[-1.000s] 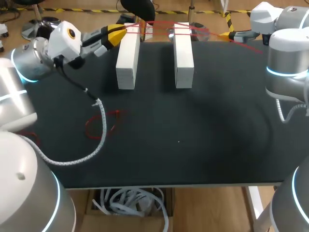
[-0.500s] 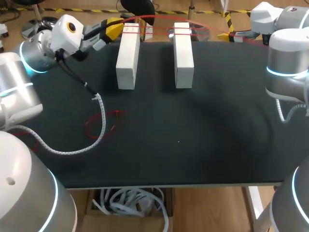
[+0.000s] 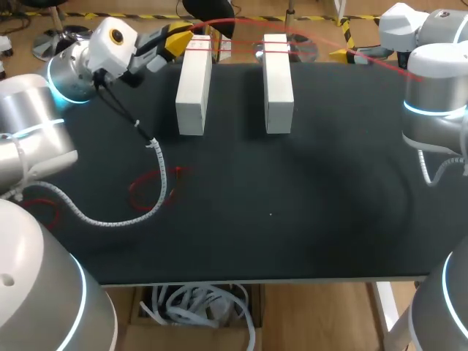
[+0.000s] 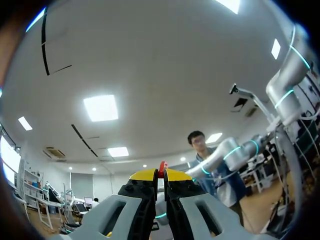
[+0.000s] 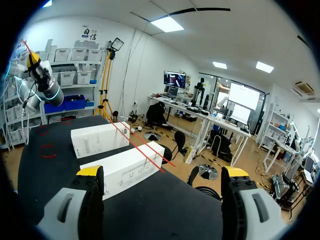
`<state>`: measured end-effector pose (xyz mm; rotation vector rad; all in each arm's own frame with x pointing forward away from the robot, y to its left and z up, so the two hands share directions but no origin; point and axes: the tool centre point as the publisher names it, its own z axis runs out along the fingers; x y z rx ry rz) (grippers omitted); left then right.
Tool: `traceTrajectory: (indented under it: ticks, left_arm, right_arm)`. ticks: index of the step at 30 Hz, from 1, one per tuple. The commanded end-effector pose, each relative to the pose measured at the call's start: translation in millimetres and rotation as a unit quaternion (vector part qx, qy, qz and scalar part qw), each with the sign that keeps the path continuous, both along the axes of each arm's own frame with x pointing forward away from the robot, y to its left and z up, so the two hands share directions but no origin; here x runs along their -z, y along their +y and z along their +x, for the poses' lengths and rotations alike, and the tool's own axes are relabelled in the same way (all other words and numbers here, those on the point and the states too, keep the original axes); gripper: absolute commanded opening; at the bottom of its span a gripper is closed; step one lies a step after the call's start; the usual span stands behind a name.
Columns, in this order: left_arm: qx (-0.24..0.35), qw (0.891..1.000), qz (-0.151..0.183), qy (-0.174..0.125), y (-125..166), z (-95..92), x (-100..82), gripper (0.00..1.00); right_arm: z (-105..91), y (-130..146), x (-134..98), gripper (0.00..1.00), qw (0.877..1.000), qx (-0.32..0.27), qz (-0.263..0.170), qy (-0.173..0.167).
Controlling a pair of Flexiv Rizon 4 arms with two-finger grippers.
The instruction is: Grab the tape and strap the tape.
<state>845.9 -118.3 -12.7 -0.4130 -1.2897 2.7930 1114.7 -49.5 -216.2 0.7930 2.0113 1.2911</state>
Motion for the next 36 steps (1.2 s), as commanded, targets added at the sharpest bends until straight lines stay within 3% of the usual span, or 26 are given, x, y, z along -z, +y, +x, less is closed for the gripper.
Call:
traceTrajectory:
  ticks: [1,15,36]
  left_arm:
    - [-0.017,1.0,0.002,0.015,-5,-12.1,-8.6,0.0]
    - [-0.006,0.999,-0.02,0.025,-10,-22.4,-14.1,0.0]
    - [-0.028,0.999,-0.022,0.026,8,-13.1,-10.4,0.0]
  right_arm:
    - [0.0,0,0,1.0,1.0,0.0,0.0,0.0]
    - [0.0,0,0,1.0,1.0,0.0,0.0,0.0]
    - [0.0,0,0,1.0,1.0,0.0,0.0,0.0]
